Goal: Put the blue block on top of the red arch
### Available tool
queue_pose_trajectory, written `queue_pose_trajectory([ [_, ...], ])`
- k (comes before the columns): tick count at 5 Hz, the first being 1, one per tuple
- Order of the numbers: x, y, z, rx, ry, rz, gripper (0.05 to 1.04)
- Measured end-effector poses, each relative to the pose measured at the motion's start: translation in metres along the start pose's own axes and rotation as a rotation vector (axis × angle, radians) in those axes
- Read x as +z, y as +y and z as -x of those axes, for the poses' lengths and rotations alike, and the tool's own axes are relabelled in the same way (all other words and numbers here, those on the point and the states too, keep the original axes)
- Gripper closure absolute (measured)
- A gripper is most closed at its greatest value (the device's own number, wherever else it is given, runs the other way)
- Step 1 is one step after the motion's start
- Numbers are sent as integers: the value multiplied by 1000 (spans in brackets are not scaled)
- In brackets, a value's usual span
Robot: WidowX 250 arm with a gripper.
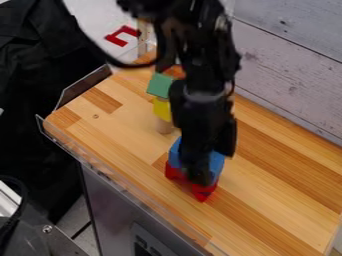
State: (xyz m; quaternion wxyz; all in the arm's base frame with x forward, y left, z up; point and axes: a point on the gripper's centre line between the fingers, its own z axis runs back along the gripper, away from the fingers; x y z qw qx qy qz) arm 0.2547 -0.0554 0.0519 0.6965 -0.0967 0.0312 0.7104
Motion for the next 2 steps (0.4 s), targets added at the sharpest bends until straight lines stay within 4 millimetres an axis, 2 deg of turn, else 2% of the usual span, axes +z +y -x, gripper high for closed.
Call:
queue_pose_trajectory([
  [1, 34, -27, 0, -134, -90, 9, 83],
  [2, 46, -41, 3, -280, -134, -66, 83],
])
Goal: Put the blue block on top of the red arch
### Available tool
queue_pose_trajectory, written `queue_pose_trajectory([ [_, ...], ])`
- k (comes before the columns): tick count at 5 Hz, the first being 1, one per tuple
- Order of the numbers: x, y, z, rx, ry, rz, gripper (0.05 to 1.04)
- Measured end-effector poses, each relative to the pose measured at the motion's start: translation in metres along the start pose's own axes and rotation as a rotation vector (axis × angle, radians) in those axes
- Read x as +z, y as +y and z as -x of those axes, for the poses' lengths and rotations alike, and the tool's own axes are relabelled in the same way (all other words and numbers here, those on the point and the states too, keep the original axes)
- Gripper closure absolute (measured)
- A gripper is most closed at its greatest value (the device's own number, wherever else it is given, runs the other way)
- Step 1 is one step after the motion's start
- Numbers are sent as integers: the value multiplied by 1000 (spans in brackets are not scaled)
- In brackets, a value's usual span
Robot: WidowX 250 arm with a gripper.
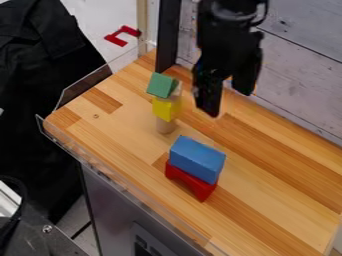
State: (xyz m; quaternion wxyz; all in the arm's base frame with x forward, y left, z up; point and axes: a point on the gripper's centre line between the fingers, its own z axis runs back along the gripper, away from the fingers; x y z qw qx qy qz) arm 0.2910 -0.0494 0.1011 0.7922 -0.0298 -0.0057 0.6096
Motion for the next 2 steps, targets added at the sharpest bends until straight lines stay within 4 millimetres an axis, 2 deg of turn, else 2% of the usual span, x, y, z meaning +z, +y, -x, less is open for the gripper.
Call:
queue_pose_trajectory([
  [1, -3, -2, 2, -241, 65, -47, 83],
  [2, -16, 16, -10, -423, 182, -41, 83],
])
